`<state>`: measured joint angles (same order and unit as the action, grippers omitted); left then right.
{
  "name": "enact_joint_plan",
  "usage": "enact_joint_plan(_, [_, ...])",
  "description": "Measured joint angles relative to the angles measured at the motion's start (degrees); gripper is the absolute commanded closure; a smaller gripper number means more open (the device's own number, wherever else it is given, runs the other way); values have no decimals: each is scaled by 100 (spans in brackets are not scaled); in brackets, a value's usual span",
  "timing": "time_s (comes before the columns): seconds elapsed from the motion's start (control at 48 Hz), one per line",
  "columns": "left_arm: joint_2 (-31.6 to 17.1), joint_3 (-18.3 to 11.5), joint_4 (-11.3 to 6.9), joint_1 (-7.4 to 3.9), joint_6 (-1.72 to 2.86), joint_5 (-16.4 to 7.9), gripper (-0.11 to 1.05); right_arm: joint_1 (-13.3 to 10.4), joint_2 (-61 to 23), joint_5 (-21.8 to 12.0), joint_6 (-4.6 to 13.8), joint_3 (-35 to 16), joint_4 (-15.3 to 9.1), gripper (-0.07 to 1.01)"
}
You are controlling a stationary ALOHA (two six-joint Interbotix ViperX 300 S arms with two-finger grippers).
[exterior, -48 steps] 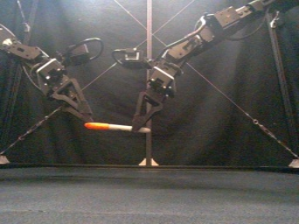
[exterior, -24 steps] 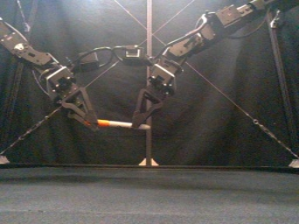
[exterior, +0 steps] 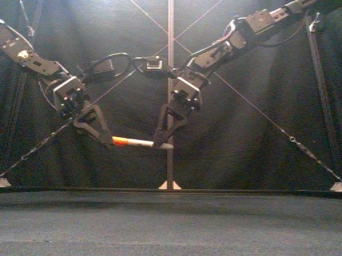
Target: Uncap the pen
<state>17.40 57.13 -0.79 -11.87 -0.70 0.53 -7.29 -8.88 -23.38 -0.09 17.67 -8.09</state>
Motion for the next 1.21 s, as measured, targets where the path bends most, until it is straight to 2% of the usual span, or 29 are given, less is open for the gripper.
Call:
enact_joint_plan(0.208, [132,26,9,9,9,9,53,0,220,53,44,237,26,43])
enact_joint_plan(0.604, [773,352,0,35,9,-44,53,-18,580,316,123,606,132,43])
enact_joint_plan(0.729, [1002,422,0,44,0,-167,53,-26,694,378,132,686,167,43])
enact_joint_plan(0.75, [1046,448,0,44,9,-264,53,-26,712,352,176,703,176,43])
enact_joint_plan(0.771, [1107,554,-9,26,26,-325,53,-26,773,290,105,826,176,43])
enact_joint_plan(0.792, [1169,642,-9,9,18,-396,53,-26,791,272,123,888,176,43])
enact_joint_plan(0.812, [1195,686,-9,-9,44,-448,53,-26,782,264,132,923,176,43])
enact_joint_plan(0.854, [1266,703,-9,-18,26,-501,53,-35,791,264,185,949,176,43])
enact_joint_plan(0.875, [1301,721,-9,-18,26,-527,53,-44,809,272,149,967,176,43])
enact_joint_plan(0.896, [1362,747,-9,-18,35,-545,53,-44,826,272,141,976,176,43])
enact_joint_plan(0.938, [1477,782,-9,-9,9,-571,53,-44,853,281,167,1002,176,43])
enact_joint_plan(1.0, [1591,835,-9,-9,26,-598,53,-53,879,290,149,1028,176,43])
enact_joint_plan(1.208, [2039,1037,-53,9,26,-633,53,-53,1063,290,149,1178,264,43])
